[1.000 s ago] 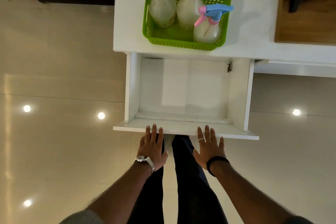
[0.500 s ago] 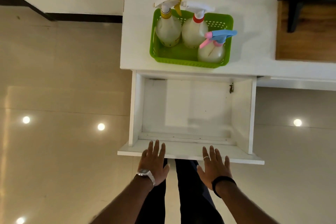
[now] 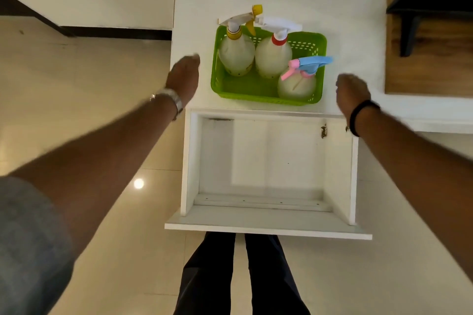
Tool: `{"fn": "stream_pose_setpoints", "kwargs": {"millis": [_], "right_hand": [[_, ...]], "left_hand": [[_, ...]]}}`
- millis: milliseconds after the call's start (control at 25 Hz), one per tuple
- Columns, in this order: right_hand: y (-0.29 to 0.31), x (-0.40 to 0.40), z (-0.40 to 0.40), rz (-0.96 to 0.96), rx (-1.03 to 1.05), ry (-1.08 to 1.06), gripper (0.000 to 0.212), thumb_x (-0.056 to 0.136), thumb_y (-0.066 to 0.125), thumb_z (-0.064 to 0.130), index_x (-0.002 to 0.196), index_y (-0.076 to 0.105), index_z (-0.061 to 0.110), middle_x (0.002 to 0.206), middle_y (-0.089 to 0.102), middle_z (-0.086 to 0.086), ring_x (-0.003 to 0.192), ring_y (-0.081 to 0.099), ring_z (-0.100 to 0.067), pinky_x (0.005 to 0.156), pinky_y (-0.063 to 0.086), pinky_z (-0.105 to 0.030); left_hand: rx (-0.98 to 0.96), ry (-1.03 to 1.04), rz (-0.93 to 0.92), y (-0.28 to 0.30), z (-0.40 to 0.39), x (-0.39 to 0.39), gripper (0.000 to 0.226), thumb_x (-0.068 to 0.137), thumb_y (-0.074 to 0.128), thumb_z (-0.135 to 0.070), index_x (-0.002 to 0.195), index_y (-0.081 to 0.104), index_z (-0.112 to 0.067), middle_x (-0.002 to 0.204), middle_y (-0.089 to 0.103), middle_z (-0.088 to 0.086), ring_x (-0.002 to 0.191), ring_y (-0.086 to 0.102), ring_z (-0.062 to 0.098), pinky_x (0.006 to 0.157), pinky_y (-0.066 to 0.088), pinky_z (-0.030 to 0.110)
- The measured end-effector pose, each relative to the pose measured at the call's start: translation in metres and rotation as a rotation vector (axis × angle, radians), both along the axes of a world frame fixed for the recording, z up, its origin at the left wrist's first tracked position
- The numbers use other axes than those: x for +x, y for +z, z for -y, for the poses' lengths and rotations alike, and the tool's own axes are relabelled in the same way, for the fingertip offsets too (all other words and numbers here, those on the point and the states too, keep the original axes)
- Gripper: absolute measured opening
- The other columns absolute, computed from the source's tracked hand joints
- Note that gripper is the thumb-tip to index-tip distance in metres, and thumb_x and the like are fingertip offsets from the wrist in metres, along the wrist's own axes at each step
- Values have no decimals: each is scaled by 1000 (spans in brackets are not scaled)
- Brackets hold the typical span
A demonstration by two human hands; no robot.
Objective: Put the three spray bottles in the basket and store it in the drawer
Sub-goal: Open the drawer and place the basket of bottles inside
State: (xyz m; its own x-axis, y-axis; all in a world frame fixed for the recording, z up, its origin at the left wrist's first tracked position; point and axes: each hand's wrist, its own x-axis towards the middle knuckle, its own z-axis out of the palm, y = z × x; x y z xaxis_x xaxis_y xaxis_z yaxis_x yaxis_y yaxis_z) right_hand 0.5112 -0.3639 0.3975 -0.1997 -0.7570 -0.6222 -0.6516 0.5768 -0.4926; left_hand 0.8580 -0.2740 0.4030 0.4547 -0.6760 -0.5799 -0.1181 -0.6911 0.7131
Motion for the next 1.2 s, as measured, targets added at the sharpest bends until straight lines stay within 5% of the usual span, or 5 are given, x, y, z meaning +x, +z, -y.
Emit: {"fn": "stream_pose_setpoints", "kwargs": {"millis": [200, 560, 680, 920, 1200], "right_hand": [[19, 32, 25, 471, 162, -265, 60, 105, 27, 55, 147, 45, 16, 141, 57, -5, 127, 57, -20, 103, 48, -38], [20, 40, 6, 506, 141, -261, 65, 102, 24, 63, 147, 48, 21, 148, 54, -2, 129, 56, -18, 109, 46, -38], [28, 41, -28, 595, 118, -288, 57, 104, 23, 59, 116, 66, 24, 116, 76, 2, 97, 73, -10, 77, 58, -23], [2, 10, -116, 724, 150, -369, 61, 104, 21, 59, 119, 67, 23, 102, 80, 0, 91, 77, -14, 66, 58, -20], [-60, -4, -200, 665, 387, -522, 63, 105, 22, 58, 119, 65, 14, 92, 80, -3, 81, 77, -21, 67, 59, -30]], "left_hand": [[92, 95, -484, 20, 45, -9, 88, 96, 8, -73, 156, 33, -13, 156, 45, 8, 142, 47, 24, 121, 36, 40], [45, 59, -420, 24, 30, -25, 83, 97, 8, -72, 129, 61, -17, 121, 75, 1, 97, 72, 12, 99, 54, 33], [6, 76, -513, 33, 2, -25, 76, 99, 7, -69, 101, 69, -25, 86, 81, -9, 81, 78, 5, 82, 61, 28], [3, 120, -563, 16, -93, -28, 72, 101, 10, -65, 154, 39, -25, 147, 57, 0, 134, 57, 16, 107, 50, 34], [284, 230, -522, -55, -190, -66, 52, 99, 16, -69, 110, 61, -45, 119, 64, -15, 95, 69, -8, 78, 55, 18]]}}
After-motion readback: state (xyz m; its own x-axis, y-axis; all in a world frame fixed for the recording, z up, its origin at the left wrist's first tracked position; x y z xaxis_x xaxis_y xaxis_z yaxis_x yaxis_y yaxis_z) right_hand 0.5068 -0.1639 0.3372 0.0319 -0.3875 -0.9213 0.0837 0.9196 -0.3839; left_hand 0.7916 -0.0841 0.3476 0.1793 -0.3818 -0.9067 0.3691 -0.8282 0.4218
